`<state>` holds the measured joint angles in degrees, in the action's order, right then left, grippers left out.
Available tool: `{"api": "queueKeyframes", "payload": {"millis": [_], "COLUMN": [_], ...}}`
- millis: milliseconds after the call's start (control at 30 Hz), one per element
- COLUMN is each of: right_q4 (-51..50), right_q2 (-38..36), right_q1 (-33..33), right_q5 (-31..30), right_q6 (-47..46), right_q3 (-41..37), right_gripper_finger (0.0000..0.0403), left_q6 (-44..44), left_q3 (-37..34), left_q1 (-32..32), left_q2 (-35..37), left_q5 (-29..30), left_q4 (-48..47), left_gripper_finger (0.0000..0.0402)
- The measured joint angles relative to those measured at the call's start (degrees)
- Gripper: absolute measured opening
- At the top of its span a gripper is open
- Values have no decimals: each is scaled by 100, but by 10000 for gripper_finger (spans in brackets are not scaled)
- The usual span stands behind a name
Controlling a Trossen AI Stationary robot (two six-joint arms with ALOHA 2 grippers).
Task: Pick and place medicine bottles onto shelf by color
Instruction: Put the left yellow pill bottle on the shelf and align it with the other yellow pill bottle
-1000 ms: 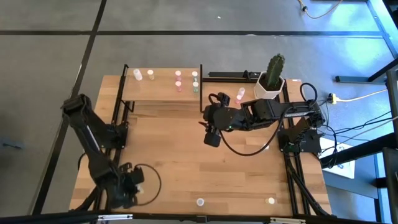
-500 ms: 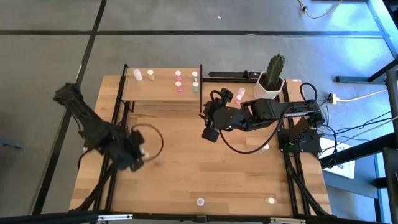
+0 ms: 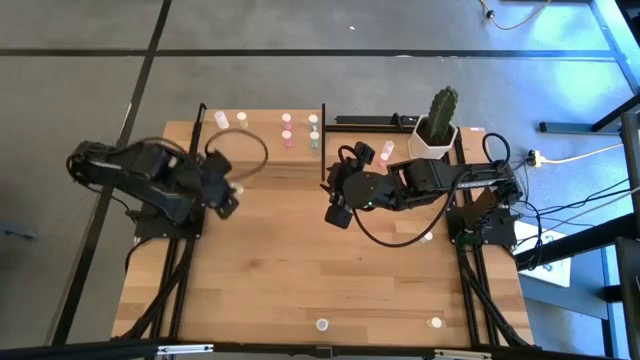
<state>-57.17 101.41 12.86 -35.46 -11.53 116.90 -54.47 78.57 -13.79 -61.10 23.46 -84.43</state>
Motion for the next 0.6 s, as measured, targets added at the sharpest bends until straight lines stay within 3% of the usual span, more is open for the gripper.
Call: {"api": "queueKeyframes", "payload": {"millis": [433,600], "right_q4": [35,39], "right_q2": [0,0], "right_q1": [2,2], "right_q5": [2,2], "right_q6": [-17,-19], "right_q3": [-2,-2], "right_gripper_finger": [188,188], "left_q6": [2678,3560], "left_q3": [800,801], "left_q1": [2543,3376], "left_q2": [-677,-1044], "left_q5": [-235,-750], "left_q4": [57,64], "left_gripper_finger": [92,92]}}
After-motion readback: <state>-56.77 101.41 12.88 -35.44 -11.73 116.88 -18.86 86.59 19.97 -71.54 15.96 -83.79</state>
